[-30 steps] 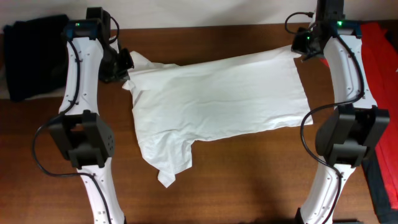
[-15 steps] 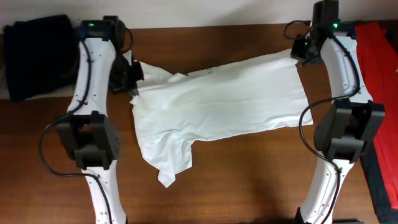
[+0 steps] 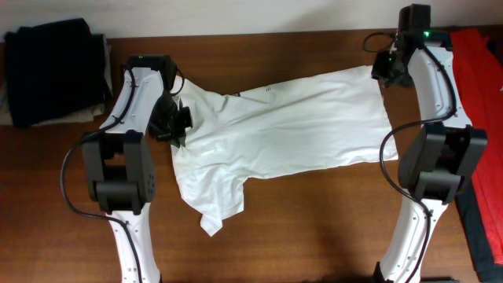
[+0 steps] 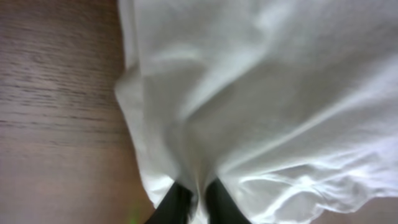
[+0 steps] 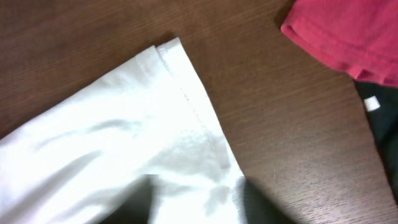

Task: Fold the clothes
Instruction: 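Lay the shirt flat and release both grippers, moving them aside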

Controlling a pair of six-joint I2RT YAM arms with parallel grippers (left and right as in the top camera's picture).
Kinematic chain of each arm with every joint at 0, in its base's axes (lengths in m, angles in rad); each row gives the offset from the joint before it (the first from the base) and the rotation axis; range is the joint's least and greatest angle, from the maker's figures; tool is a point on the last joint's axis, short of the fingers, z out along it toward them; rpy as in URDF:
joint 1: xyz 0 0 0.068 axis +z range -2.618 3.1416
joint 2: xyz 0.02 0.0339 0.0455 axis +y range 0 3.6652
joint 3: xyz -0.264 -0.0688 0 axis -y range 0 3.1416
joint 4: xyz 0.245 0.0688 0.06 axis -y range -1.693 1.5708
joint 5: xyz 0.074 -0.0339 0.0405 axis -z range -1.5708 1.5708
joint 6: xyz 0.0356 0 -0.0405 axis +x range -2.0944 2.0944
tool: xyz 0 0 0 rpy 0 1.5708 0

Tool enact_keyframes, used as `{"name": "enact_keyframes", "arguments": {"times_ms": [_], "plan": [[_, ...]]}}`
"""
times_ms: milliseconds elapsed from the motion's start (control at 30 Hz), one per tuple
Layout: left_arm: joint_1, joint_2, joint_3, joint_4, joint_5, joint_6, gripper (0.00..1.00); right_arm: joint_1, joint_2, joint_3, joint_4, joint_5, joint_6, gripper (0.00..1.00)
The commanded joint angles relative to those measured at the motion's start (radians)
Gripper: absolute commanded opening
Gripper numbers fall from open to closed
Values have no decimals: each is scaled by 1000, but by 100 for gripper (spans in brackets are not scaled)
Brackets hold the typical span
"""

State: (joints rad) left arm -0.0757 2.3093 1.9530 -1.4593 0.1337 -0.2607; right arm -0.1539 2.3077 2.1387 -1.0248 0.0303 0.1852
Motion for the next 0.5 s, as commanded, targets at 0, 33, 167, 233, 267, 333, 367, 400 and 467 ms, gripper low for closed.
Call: {"name": "enact_keyframes", "arguments": {"times_ms": [0, 33, 167, 233, 267, 333, 367, 400, 467], "plan": [[10, -32, -7, 9, -79, 8, 71, -5, 11, 8, -13, 27, 2, 73], [19, -32, -6, 8, -96, 8, 71, -5, 11, 8, -19, 27, 2, 76], [67, -34, 55, -24, -96, 8, 72, -5, 11, 8, -34, 25, 2, 81], [72, -35, 82, 6, -96, 8, 59, -3, 11, 8, -31, -10, 2, 80], [64, -35, 82, 42, -79, 8, 39, -3, 11, 8, -31, -34, 2, 73], [48, -34, 81, 74, -59, 8, 26, -2, 14, 8, -29, -46, 2, 50], [32, -34, 80, 98, -60, 8, 15, -3, 18, 8, -27, -46, 2, 34], [16, -34, 80, 124, -59, 8, 3, -3, 31, 8, -26, -46, 2, 15], [-10, -34, 64, 183, -63, 13, 1, -2, 66, 8, -26, -47, 2, 4]]}}
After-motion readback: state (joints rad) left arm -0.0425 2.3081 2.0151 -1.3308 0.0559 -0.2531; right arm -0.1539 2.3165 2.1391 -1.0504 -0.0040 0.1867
